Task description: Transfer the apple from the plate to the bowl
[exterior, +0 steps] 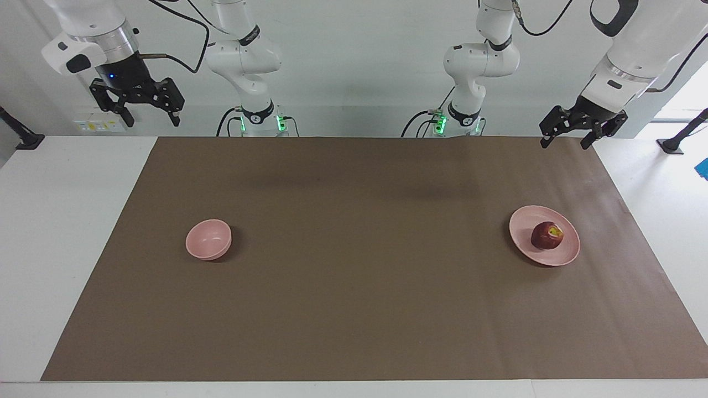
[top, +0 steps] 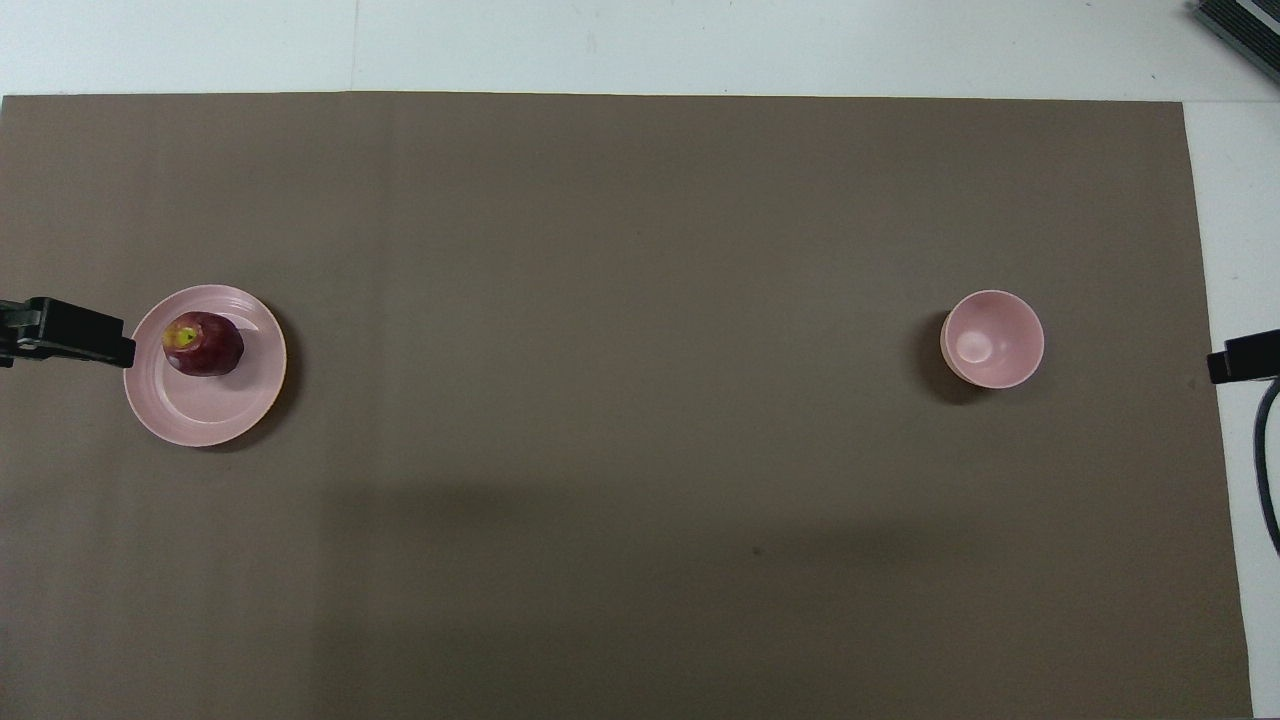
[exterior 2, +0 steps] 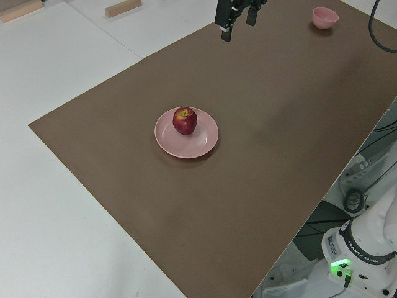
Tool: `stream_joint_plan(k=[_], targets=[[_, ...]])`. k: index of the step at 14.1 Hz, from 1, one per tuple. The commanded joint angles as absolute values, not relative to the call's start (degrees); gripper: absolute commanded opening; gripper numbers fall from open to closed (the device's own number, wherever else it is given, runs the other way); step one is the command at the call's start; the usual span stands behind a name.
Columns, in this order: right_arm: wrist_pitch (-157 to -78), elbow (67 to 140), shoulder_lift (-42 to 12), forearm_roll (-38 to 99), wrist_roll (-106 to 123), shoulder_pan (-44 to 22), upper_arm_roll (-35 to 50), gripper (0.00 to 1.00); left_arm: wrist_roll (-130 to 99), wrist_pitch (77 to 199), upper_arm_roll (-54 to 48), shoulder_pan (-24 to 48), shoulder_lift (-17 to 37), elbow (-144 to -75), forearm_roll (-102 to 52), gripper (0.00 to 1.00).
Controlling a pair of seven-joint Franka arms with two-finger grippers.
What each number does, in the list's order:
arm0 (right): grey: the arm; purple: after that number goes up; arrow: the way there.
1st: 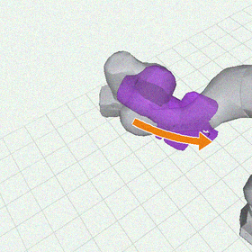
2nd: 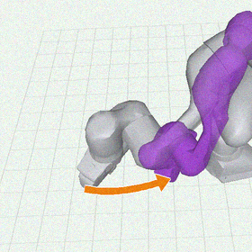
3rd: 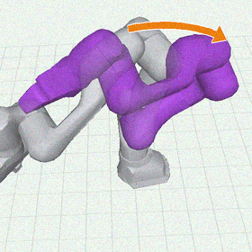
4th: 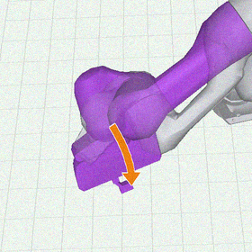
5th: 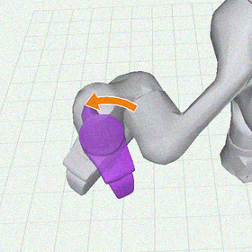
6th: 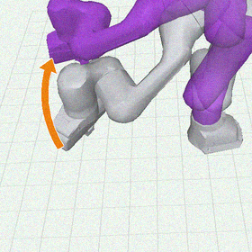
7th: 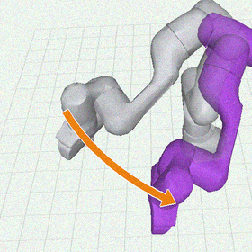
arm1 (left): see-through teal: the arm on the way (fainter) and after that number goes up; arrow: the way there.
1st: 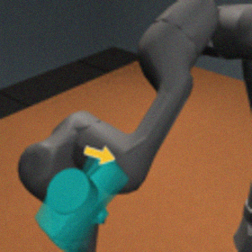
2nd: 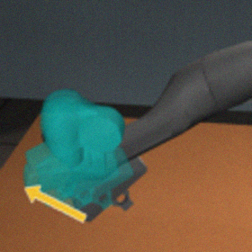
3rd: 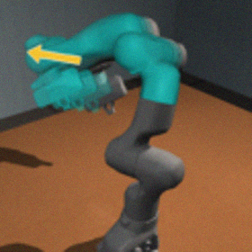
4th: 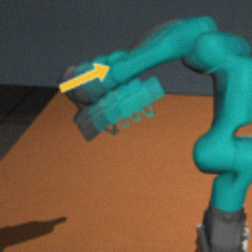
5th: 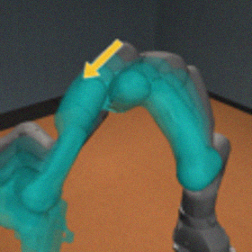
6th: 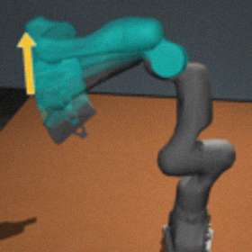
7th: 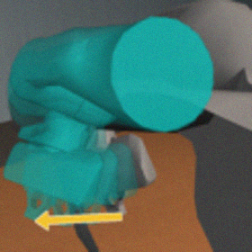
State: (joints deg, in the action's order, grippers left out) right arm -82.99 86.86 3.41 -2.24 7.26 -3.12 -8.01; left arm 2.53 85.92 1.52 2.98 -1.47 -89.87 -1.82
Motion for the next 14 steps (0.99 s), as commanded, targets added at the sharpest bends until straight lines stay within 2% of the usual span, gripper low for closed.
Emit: stream_joint_plan(k=[1, 14], targets=[[-82.4, 87.4, 3.9, -2.0, 8.3, -2.9, -7.8, 1.00, 3.6, 86.9, 1.9, 3.3, -2.8, -91.9, -1.9, 1.00], [-82.2, 87.4, 4.0, -2.1, 8.3, -2.9, -7.9, 1.00, 3.3, 87.1, 1.9, 3.3, -2.5, -91.4, -1.9, 1.00]])
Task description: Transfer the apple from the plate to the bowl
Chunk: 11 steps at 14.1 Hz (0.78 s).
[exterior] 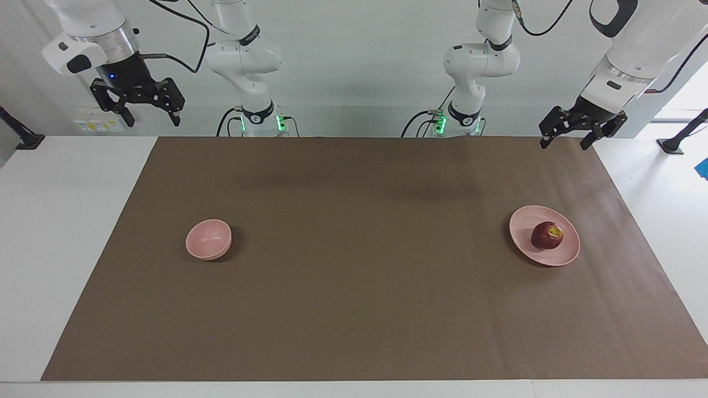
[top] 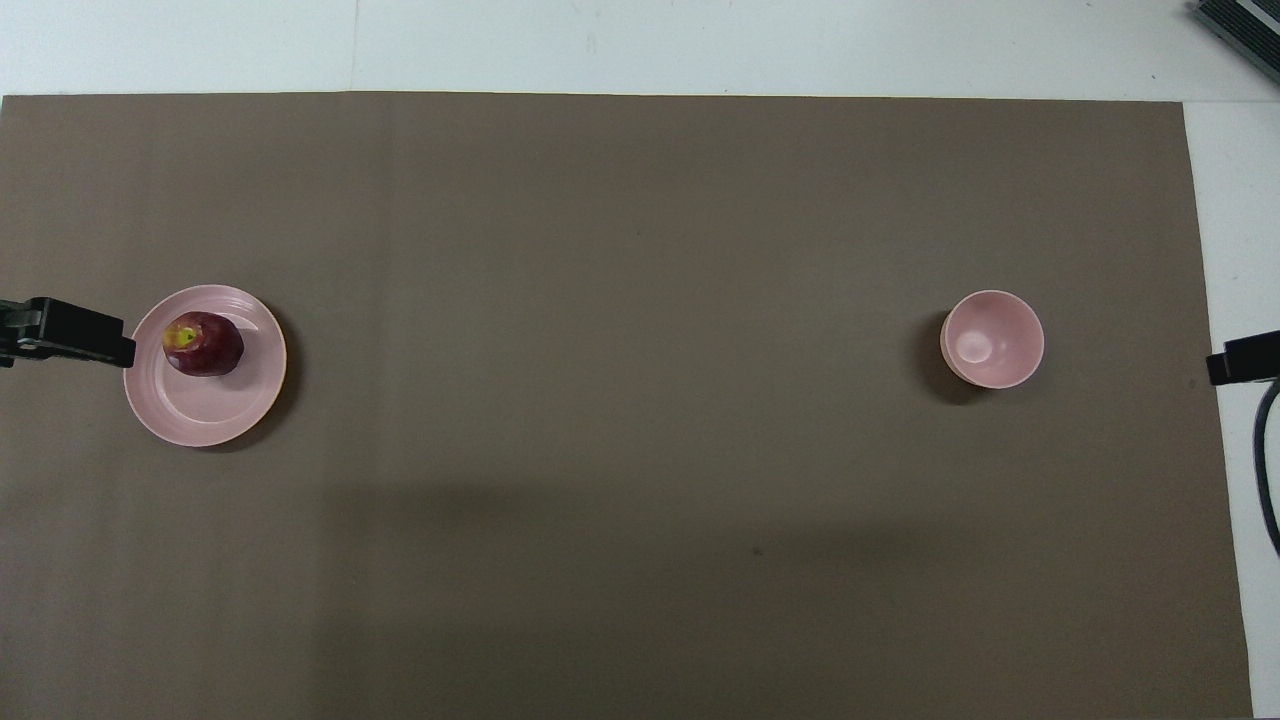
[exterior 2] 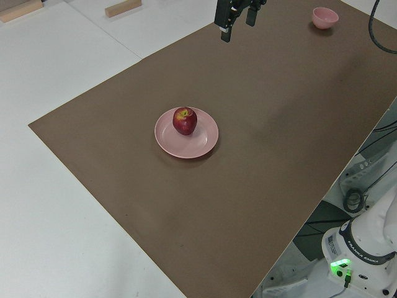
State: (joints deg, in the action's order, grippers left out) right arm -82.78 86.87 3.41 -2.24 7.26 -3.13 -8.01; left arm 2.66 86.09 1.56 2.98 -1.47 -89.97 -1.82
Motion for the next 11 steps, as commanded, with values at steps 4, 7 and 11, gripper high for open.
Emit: stream_joint_plan(k=[4, 7, 11], targets=[[-82.2, 87.3, 3.9, -2.1, 8.3, -2.9, -7.9, 1.00, 3.3, 87.4, 1.8, 3.3, -2.5, -91.1, -1.9, 1.00], [-82.2, 87.3, 3.9, -2.1, 8.3, -2.9, -7.8, 1.00, 3.2, 87.4, 1.8, 3.3, -2.8, -90.8, -1.9, 1.00], [-82.2, 87.3, 3.9, -2.1, 8.3, -2.9, -7.9, 1.00, 2.8, 87.5, 1.8, 3.3, -2.9, -90.9, -1.9, 1.00]])
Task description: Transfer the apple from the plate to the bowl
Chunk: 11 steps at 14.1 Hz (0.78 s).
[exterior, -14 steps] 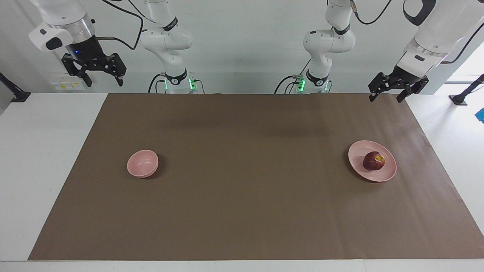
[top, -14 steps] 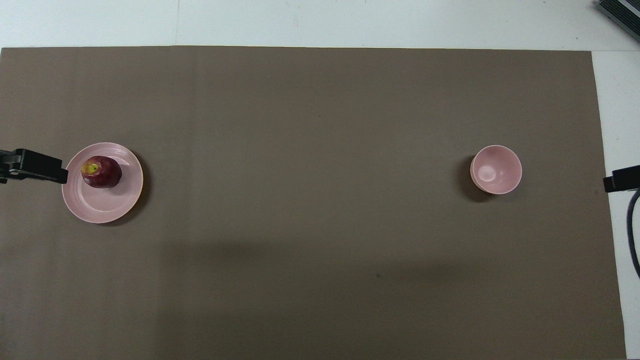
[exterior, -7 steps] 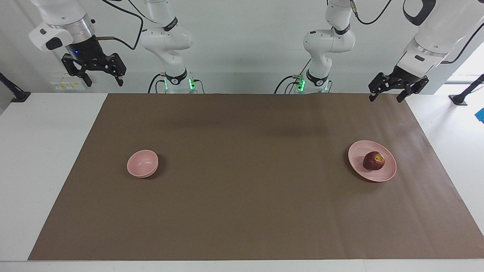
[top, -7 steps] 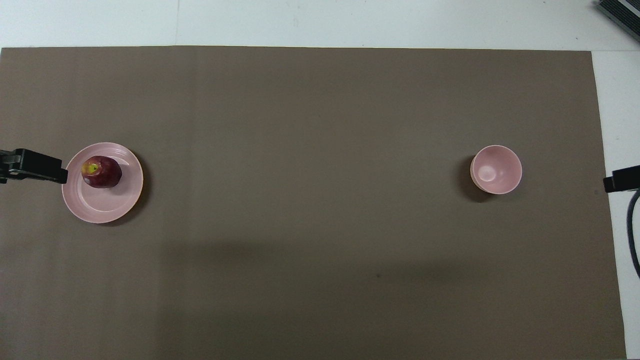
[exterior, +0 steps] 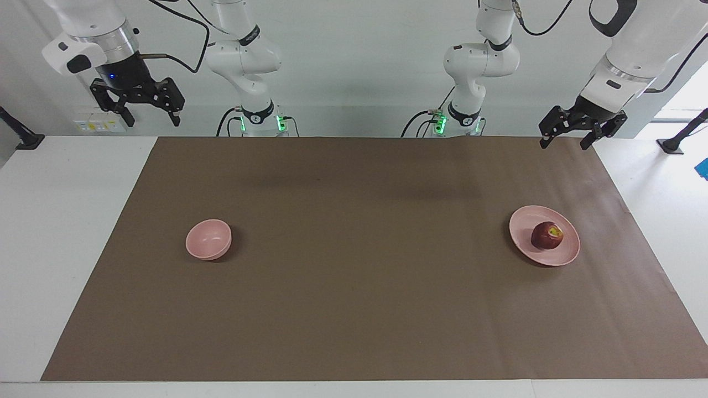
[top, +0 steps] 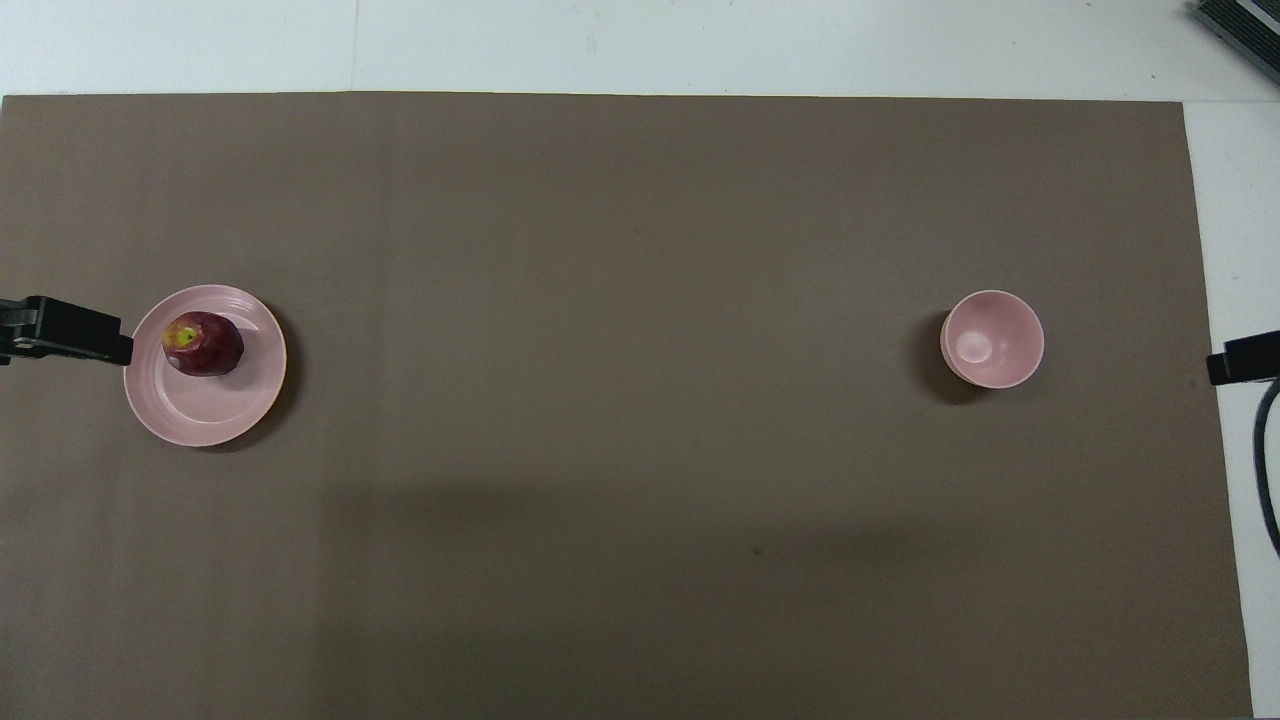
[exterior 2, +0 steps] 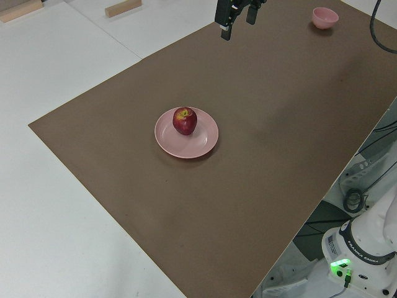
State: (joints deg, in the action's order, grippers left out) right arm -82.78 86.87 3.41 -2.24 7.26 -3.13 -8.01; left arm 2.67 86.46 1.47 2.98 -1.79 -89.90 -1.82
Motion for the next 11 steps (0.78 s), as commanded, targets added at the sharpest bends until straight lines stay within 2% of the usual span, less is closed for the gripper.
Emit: stream_joint_plan(k=[1, 5, 8, 11], targets=[[-82.3, 87.3, 3.9, -2.1, 8.3, -2.9, -7.9, 1.00, 2.7, 87.5, 1.8, 3.2, -2.9, -91.0, -1.9, 1.00], [-82.2, 87.3, 3.9, -2.1, 8.3, -2.9, -7.9, 1.00, 3.3, 88.0, 1.8, 2.8, -2.0, -90.8, -1.7, 1.00], [-82.4, 87.3, 3.9, -2.1, 8.3, -2.9, -7.9, 1.00, 3.6, 87.1, 2.4, 2.5, 1.7, -87.5, -1.2, 1.00], [-82.2, 87.4, 4.0, -2.1, 9.0, -3.0, -7.8, 1.00, 3.8, 88.2, 2.6, 0.6, 4.6, -87.3, -1.1, 1.00]])
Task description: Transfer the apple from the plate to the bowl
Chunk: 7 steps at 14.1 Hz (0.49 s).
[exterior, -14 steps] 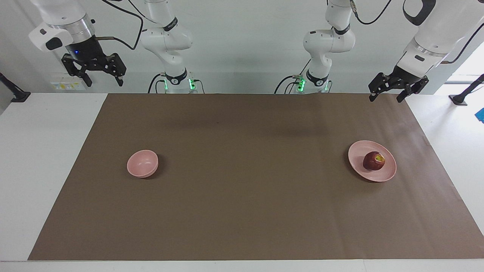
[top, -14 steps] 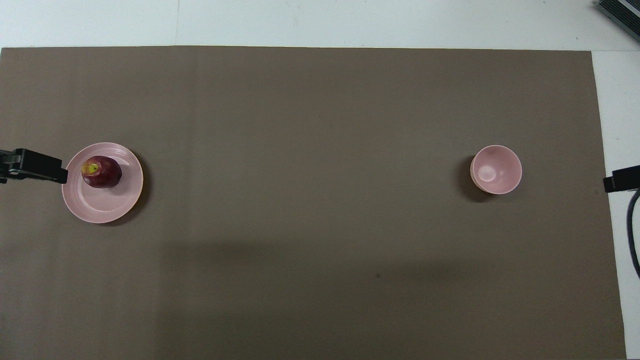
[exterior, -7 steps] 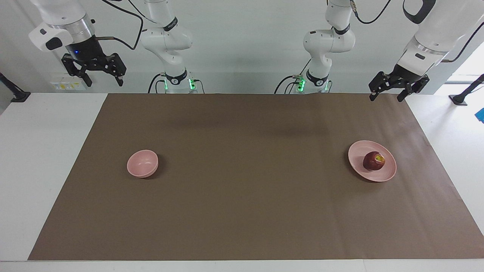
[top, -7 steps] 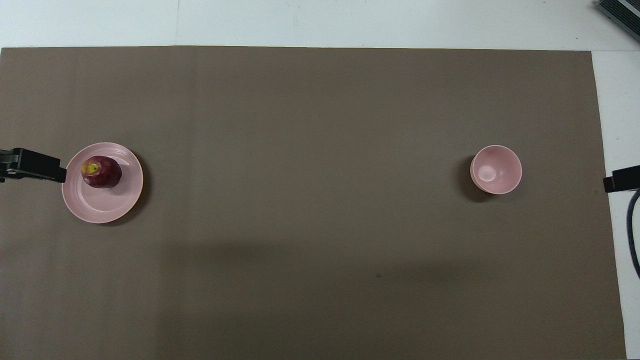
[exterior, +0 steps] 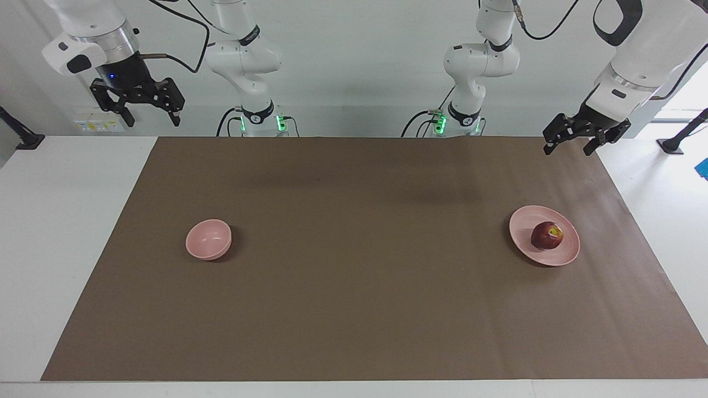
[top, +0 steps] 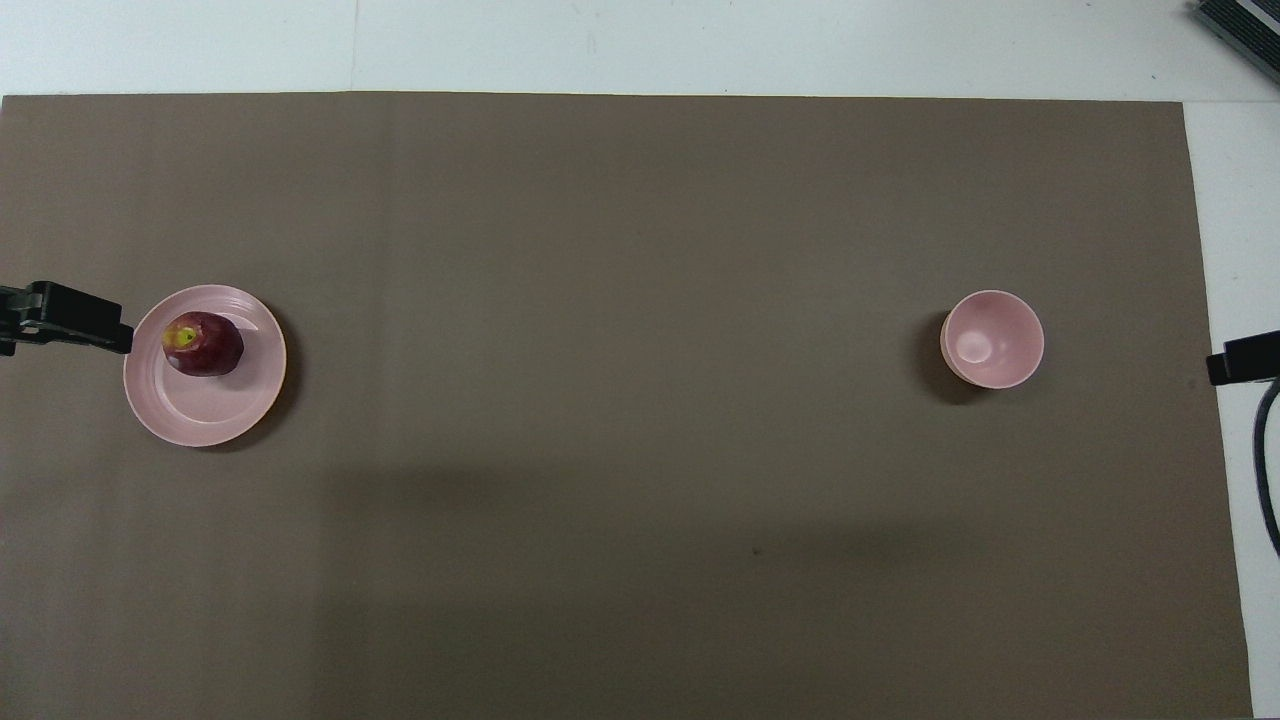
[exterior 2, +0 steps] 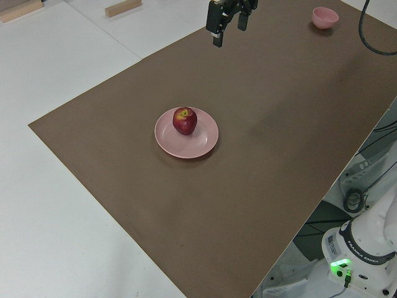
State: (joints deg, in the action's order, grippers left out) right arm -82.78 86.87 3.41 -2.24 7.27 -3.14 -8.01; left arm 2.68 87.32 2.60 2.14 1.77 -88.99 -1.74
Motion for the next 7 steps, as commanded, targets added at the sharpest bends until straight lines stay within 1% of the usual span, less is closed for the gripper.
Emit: stream_joint_plan(k=[1, 5, 7], targets=[[-82.3, 87.5, 4.0, -2.1, 9.0, -3.0, -7.8, 1.00, 4.4, 89.5, 2.6, -0.4, 5.4, -87.3, -1.3, 1.00], [-82.2, 87.6, 4.0, -2.0, 9.0, -3.0, -7.8, 1.00, 6.7, 94.0, 2.6, -3.3, 7.8, -87.5, -1.2, 1.00], [-82.2, 87.6, 4.1, -2.0, 9.0, -3.0, -7.8, 1.00, 6.8, 96.5, 2.6, -3.4, 10.3, -87.7, -1.2, 1.00]])
